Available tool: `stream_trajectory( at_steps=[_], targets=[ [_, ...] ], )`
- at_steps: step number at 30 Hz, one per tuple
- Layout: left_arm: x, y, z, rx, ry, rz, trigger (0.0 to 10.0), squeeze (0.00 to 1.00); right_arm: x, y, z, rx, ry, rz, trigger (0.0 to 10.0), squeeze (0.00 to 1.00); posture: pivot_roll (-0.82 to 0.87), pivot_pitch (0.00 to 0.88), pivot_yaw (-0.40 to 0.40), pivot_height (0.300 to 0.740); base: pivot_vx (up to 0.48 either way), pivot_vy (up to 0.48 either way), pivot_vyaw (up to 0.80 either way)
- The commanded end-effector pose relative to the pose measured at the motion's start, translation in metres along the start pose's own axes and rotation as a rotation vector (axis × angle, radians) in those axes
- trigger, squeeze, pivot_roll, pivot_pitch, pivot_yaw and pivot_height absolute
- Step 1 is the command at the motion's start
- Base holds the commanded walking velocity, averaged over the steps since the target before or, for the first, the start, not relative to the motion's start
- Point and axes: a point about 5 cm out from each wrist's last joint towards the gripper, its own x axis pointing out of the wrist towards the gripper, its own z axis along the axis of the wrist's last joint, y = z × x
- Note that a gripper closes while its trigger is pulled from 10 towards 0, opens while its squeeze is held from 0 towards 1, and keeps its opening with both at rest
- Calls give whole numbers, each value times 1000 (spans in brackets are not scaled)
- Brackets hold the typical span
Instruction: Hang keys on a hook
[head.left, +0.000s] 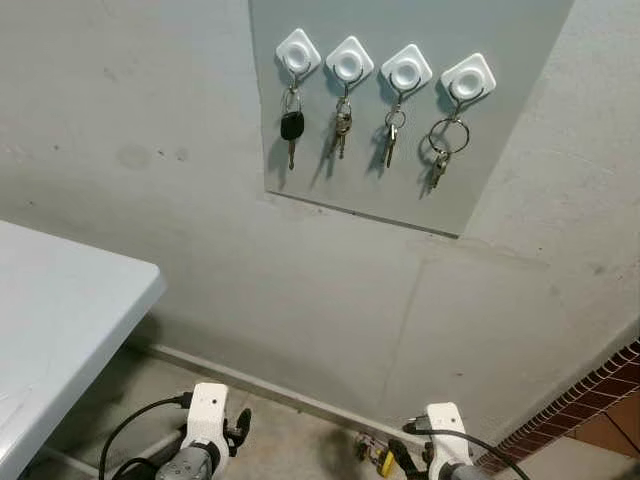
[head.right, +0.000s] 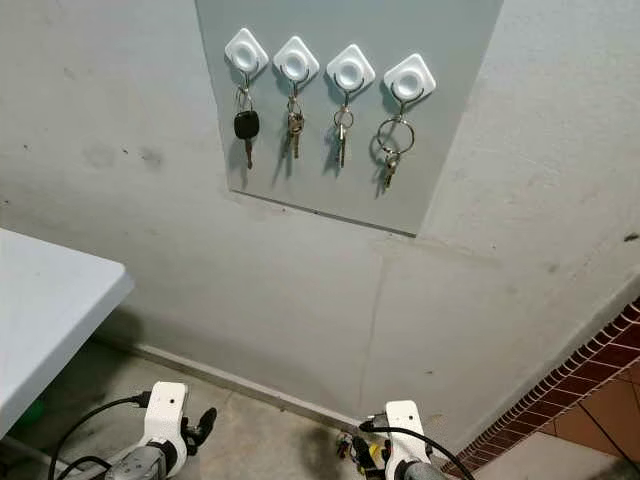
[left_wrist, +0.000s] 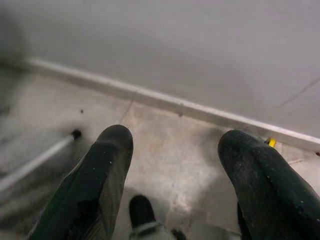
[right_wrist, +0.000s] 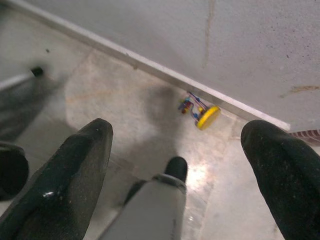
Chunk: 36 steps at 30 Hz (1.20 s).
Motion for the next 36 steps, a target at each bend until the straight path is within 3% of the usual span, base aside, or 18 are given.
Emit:
stream_trajectory(
  at_steps=[1,6,16,21,36],
  targets=[
    [-4,4,-11,-34,42,28,10000,0,0,0,-4,-10,24,-1,10000,0,-91,0,-12,724,0,0,0],
    [-9,9,-23,-85,79,65,10000,0,0,1,-7,-19,46,-19,10000,0,-87,0,-13,724,0,0,0],
    [-13,11,-32,-98,117,86,10000,0,-1,3,-11,-19,76,-21,10000,0,-83,0,-13,724,0,0,0],
    [-13,10,-34,-123,126,93,10000,0,-5,-2,-24,-19,119,-47,10000,0,-81,0,-13,724,0,0,-696],
    [-13,9,-35,-119,136,89,10000,0,-7,-3,-31,-15,144,-57,10000,0,-87,0,-12,724,0,0,-695]
  ],
)
